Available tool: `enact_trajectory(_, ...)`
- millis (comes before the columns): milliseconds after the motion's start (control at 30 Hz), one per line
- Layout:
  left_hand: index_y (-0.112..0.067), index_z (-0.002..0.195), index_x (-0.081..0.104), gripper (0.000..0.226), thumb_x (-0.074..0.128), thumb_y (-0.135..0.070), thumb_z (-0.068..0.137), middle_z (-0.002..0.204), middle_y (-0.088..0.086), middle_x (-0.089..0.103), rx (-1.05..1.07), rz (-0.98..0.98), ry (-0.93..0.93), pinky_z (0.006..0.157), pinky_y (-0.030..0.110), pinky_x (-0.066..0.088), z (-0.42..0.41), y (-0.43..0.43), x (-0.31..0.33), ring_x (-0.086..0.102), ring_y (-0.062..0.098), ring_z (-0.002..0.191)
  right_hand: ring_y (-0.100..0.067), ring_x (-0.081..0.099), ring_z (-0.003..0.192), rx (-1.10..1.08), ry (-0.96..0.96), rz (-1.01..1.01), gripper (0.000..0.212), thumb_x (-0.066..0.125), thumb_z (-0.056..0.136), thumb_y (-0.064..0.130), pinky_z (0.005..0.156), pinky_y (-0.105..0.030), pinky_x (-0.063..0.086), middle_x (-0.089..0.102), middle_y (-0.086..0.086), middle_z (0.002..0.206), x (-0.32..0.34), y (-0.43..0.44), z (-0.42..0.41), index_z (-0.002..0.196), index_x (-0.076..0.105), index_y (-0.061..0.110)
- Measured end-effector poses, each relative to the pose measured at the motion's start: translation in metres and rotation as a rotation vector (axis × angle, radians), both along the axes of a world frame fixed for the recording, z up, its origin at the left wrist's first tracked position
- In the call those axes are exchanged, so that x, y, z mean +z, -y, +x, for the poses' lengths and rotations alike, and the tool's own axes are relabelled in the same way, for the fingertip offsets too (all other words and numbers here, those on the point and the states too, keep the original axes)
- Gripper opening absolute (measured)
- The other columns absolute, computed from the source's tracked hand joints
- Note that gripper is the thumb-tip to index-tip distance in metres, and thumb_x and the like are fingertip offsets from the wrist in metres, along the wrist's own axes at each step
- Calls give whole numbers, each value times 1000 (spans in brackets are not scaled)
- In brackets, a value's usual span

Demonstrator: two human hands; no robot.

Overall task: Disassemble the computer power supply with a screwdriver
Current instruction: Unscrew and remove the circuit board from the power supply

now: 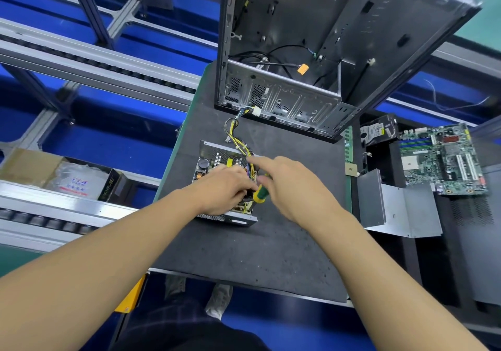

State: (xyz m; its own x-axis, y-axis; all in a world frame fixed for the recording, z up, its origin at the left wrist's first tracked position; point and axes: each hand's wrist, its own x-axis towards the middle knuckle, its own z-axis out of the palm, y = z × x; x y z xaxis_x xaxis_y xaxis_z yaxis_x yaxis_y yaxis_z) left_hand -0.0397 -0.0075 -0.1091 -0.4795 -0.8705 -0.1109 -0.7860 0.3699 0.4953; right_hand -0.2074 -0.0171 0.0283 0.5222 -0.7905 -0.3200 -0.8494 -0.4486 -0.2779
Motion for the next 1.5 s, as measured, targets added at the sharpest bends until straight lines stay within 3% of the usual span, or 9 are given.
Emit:
enact_trajectory(233, -40, 121, 61, 37, 47, -17, 97, 109, -10, 58, 34, 73, -57, 88, 33, 29, 0, 2, -1, 45, 11, 115, -22, 35, 110, -35, -41, 73, 28, 47, 94, 12, 78, -34, 39, 41, 0, 122, -3, 1, -8, 119, 51, 22)
enact_trajectory(400, -50, 95, 55, 34, 46, -17, 97, 100, -7, 54, 28, 91, -66, 86, 35, 32, -2, 2, 6, 47, 16, 110, -28, 55, 93, -18, 18, 64, 12, 54, 99, 32, 79, -40, 49, 42, 1, 110, -9, -3, -8, 107, 53, 23)
enact_trajectory(500, -41, 120, 63, 38, 44, -17, 96, 105, -9, 59, 17, 63, -21, 91, 37, 37, -3, 2, 6, 45, 11, 110, -29, 54, 93, -42, 82, 5, 14, 49, 98, 16, 79, -42, 48, 46, 0, 110, -13, -1, -9, 111, 51, 20)
enact_trajectory(700, -35, 119, 67, 36, 44, -21, 94, 108, -10, 63, 58, 31, -51, 97, 40, 39, -2, 1, 3, 47, 9, 115, -26, 51, 88, -120, 105, -62, 24, 50, 85, 5, 74, -41, 48, 47, 5, 104, -12, 7, -21, 101, 49, 23)
enact_trajectory(900, -29, 98, 73, 26, 48, -36, 93, 108, -15, 61, -27, -281, 128, 84, 34, 34, 5, 1, 6, 48, 16, 110, -25, 48, 86, -177, 108, -142, 21, 52, 82, 8, 67, -35, 40, 48, 4, 97, -18, 14, -35, 97, 48, 22)
enact_trajectory(1000, -24, 78, 70, 37, 49, -51, 91, 97, -2, 46, 176, -409, 207, 76, 37, 36, 6, -3, 7, 45, 23, 94, -25, 47, 84, -177, 144, -130, 21, 50, 80, 3, 64, -33, 33, 46, 2, 93, -24, 21, -39, 96, 50, 18)
enact_trajectory(1267, -19, 112, 49, 53, 63, -60, 81, 110, 5, 41, 638, -128, 280, 79, 41, 45, -11, -9, 11, 43, 28, 102, -24, 53, 79, -419, 178, -19, 11, 50, 73, 12, 64, -32, 40, 48, 5, 86, -64, 50, -31, 72, 53, 22)
enact_trajectory(1400, -16, 122, 36, 79, 59, -74, 74, 123, 12, 46, 779, 47, 372, 86, 43, 43, -21, -3, 13, 46, 32, 113, -29, 61, 101, -432, 94, 182, 10, 53, 87, 19, 86, -34, 51, 66, -5, 107, -112, 55, -25, 93, 60, 23)
enact_trajectory(1500, -15, 127, 30, 76, 63, -65, 80, 124, 10, 40, 764, 118, 370, 75, 40, 43, -28, 1, 13, 50, 31, 113, -35, 66, 94, -485, 87, 314, 17, 58, 94, 31, 89, -39, 53, 68, -11, 106, -140, 48, -21, 104, 54, 19)
